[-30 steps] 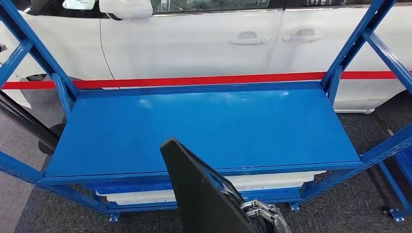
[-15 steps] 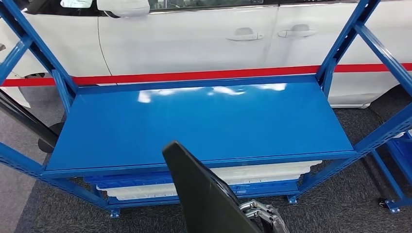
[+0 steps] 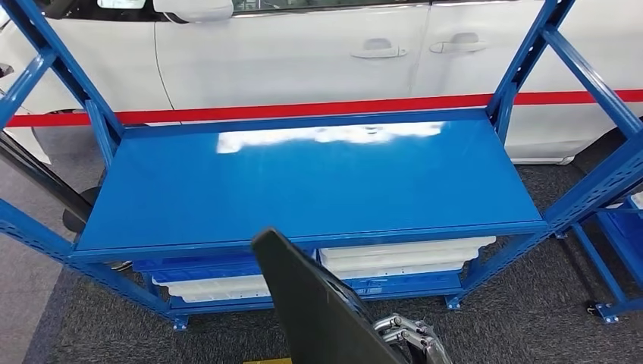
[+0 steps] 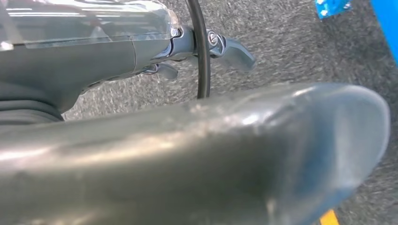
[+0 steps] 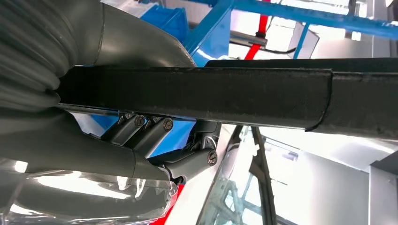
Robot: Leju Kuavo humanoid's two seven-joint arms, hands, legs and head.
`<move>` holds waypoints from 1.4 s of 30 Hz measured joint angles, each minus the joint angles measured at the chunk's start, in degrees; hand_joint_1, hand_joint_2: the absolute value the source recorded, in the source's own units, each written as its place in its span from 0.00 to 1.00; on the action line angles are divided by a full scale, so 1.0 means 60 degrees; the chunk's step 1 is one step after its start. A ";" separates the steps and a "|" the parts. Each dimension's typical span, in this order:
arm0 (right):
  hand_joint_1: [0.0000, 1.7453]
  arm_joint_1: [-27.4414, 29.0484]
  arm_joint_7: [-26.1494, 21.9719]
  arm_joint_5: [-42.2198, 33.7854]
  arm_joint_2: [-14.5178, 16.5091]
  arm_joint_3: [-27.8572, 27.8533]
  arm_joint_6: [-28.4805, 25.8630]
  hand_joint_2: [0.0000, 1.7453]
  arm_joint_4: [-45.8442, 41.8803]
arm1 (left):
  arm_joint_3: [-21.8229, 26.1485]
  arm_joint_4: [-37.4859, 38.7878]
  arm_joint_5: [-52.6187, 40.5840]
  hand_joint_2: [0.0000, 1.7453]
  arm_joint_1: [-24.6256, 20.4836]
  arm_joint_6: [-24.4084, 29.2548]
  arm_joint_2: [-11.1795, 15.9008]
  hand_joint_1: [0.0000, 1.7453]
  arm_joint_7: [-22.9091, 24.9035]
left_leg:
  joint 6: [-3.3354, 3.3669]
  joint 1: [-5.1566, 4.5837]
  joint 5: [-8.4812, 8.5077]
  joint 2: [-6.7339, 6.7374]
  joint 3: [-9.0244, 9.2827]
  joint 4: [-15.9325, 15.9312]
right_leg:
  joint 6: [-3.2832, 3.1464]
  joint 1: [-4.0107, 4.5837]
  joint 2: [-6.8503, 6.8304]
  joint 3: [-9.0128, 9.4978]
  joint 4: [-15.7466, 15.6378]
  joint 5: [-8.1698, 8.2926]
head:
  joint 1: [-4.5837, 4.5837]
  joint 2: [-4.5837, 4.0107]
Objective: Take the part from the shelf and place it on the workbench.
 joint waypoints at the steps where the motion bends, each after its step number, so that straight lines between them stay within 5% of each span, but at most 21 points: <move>1: 1.00 0.0000 -0.0006 -0.0038 0.0000 0.0000 0.0025 1.00 0.0000 | 0.0011 0.0001 -0.0019 0.00 0.0004 -0.0001 0.0006 0.00 -0.0002 | 0.0067 0.0021 0.0064 0.0011 -0.0031 -0.0025 | 0.0062 -0.0006 0.0006 -0.0022 -0.0001 0.0028 | 0.0000 0.0000; 4: 1.00 0.0013 -0.0035 -0.0146 0.0021 -0.0009 0.0098 1.00 -0.0001 | 0.0055 -0.0001 -0.0108 0.00 -0.0010 -0.0004 0.0021 0.00 -0.0009 | 0.0285 0.0086 0.0307 0.0074 -0.0143 -0.0128 | 0.0194 -0.0030 0.0033 -0.0268 0.0534 -0.0476 | 0.0001 0.0000; 6: 1.00 0.0022 -0.0050 -0.0194 0.0036 -0.0022 0.0130 1.00 0.0003 | 0.0089 -0.0004 -0.0167 0.00 -0.0010 -0.0004 0.0030 0.00 -0.0012 | 0.0358 0.0072 0.0419 0.0117 -0.0303 -0.0115 | 0.0256 -0.0064 0.0033 -0.0673 0.1654 -0.1249 | 0.0000 0.0000; 8: 1.00 0.0033 -0.0052 -0.0254 0.0036 -0.0036 0.0204 1.00 0.0009 | 0.0120 -0.0004 -0.0221 0.00 0.0000 -0.0004 0.0032 0.00 -0.0014 | 0.0364 0.0062 0.0497 0.0206 -0.0463 -0.0073 | 0.0303 -0.0094 0.0028 -0.0868 0.2445 -0.1582 | 0.0000 0.0000; 9: 1.00 0.0037 -0.0053 -0.0288 0.0036 -0.0042 0.0252 1.00 0.0010 | 0.0134 -0.0004 -0.0259 0.00 0.0002 -0.0004 0.0032 0.00 -0.0018 | 0.0358 0.0062 0.0521 0.0263 -0.0529 -0.0040 | 0.0316 -0.0109 0.0015 -0.0727 0.2362 -0.1475 | 0.0000 0.0000; 12: 1.00 0.0034 -0.0057 -0.0353 0.0036 -0.0057 0.0317 1.00 0.0011 | 0.0159 -0.0005 -0.0347 0.00 0.0006 -0.0004 0.0037 0.00 -0.0036 | 0.0291 0.0042 0.0531 0.0457 -0.0629 0.0083 | 0.0283 -0.0104 -0.0320 0.0378 0.0599 -0.0755 | 0.0000 0.0000; 14: 1.00 0.0035 -0.0072 -0.0374 0.0036 -0.0065 0.0316 1.00 0.0011 | 0.0171 -0.0006 -0.0376 0.00 0.0007 -0.0004 0.0046 0.00 -0.0049 | 0.0179 -0.0001 0.0537 0.0592 -0.0648 0.0134 | 0.0178 -0.0044 -0.0502 0.0683 -0.0074 -0.0606 | 0.0000 0.0000; 18: 1.00 0.0076 -0.0095 -0.0385 0.0035 -0.0066 0.0316 1.00 0.0011 | 0.0194 -0.0007 -0.0462 0.00 -0.0009 -0.0004 0.0057 0.00 -0.0066 | -0.0066 0.0019 0.0451 0.0701 -0.0707 0.0235 | -0.0094 -0.0032 -0.0211 0.0533 -0.0165 -0.0423 | -0.0001 0.0000; 22: 1.00 0.0093 -0.0101 -0.0390 0.0000 -0.0066 0.0318 1.00 0.0010 | 0.0230 -0.0007 -0.0517 0.00 0.0021 -0.0005 0.0088 0.00 -0.0074 | -0.0219 0.0068 -0.0899 0.0134 -0.1371 0.2149 | -0.0271 -0.0018 0.0102 0.0266 -0.0180 -0.0183 | -0.0002 0.0000; 24: 1.00 0.0109 -0.0098 -0.0404 0.0000 -0.0066 0.0319 1.00 0.0013 | 0.0235 -0.0007 -0.0567 0.00 0.0032 -0.0009 0.0100 0.00 -0.0074 | -0.0194 0.0065 -0.1038 0.0081 -0.1421 0.2648 | -0.0269 0.0015 0.0313 0.0127 -0.0126 -0.0106 | -0.0003 0.0000; 26: 1.00 0.0126 -0.0094 -0.0414 0.0000 -0.0066 0.0320 1.00 0.0014 | 0.0235 -0.0007 -0.0623 0.00 0.0031 -0.0014 0.0102 0.00 -0.0077 | -0.0102 0.0061 -0.0545 -0.0029 -0.0825 0.1772 | -0.0245 0.0040 0.0538 0.0039 -0.0071 -0.0055 | -0.0003 0.0000; 28: 1.00 0.0127 -0.0092 -0.0415 -0.0002 -0.0066 0.0319 1.00 0.0012 | 0.0235 -0.0007 -0.0676 0.00 0.0028 -0.0015 0.0125 0.00 -0.0090 | 0.0027 0.0058 -0.0157 -0.0491 -0.0127 0.0512 | -0.0182 0.0048 0.0748 -0.0016 -0.0035 0.0005 | -0.0002 0.0000; 30: 1.00 0.0128 -0.0088 -0.0417 -0.0004 -0.0069 0.0318 1.00 0.0011 | 0.0236 -0.0008 -0.0712 0.00 0.0043 -0.0016 0.0153 0.00 -0.0102 | 0.0094 0.0028 -0.0087 -0.0776 0.0113 -0.0009 | -0.0063 0.0014 0.0941 -0.0090 -0.0019 0.0092 | -0.0002 0.0000; 32: 1.00 0.0153 -0.0086 -0.0418 -0.0004 -0.0072 0.0318 1.00 0.0008 | 0.0236 -0.0010 -0.0729 0.00 0.0047 -0.0025 0.0168 0.00 -0.0107 | 0.0148 0.0024 0.0025 -0.0578 0.0113 -0.0083 | 0.0073 -0.0019 0.1110 -0.0157 -0.0020 0.0175 | -0.0001 0.0000; 34: 1.00 0.0180 -0.0087 -0.0420 0.0002 -0.0075 0.0318 1.00 0.0003 | 0.0235 -0.0011 -0.0738 0.00 0.0024 -0.0035 0.0173 0.00 -0.0113 | 0.0267 0.0073 0.0180 -0.0318 0.0095 -0.0202 | 0.0137 -0.0001 0.0843 -0.0323 0.0245 -0.0058 | 0.0001 0.0000; 36: 1.00 0.0173 -0.0085 -0.0422 0.0007 -0.0079 0.0318 1.00 0.0003 | 0.0235 -0.0011 -0.0741 0.00 0.0041 -0.0037 0.0173 0.00 -0.0119 | 0.0346 0.0082 0.0272 -0.0036 0.0008 -0.0246 | 0.0183 -0.0017 0.0334 -0.0726 0.1162 -0.0725 | 0.0001 0.0000; 38: 1.00 0.0167 -0.0077 -0.0425 0.0007 -0.0082 0.0318 1.00 0.0013 | 0.0236 -0.0011 -0.0763 0.00 0.0092 -0.0042 0.0174 0.00 -0.0120 | 0.0354 0.0060 0.0301 0.0271 -0.0102 -0.0220 | 0.0274 -0.0087 0.0124 -0.1097 0.2236 -0.1278 | 0.0001 0.0000; 40: 1.00 0.0180 -0.0062 -0.0429 0.0007 -0.0084 0.0323 1.00 0.0023 | 0.0236 -0.0011 -0.0814 0.00 0.0103 -0.0061 0.0174 0.00 -0.0119 | 0.0334 0.0058 0.0317 0.0572 -0.0183 -0.0179 | 0.0345 -0.0145 0.0030 -0.0890 0.2254 -0.1191 | 0.0001 0.0000; 42: 1.00 0.0179 -0.0046 -0.0429 0.0007 -0.0084 0.0336 1.00 0.0025 | 0.0235 -0.0011 -0.0857 0.00 0.0072 -0.0095 0.0174 0.00 -0.0120 | 0.0293 0.0059 0.0310 0.0818 -0.0204 -0.0128 | 0.0358 -0.0176 -0.0239 -0.0076 0.1054 -0.0718 | 0.0000 0.0000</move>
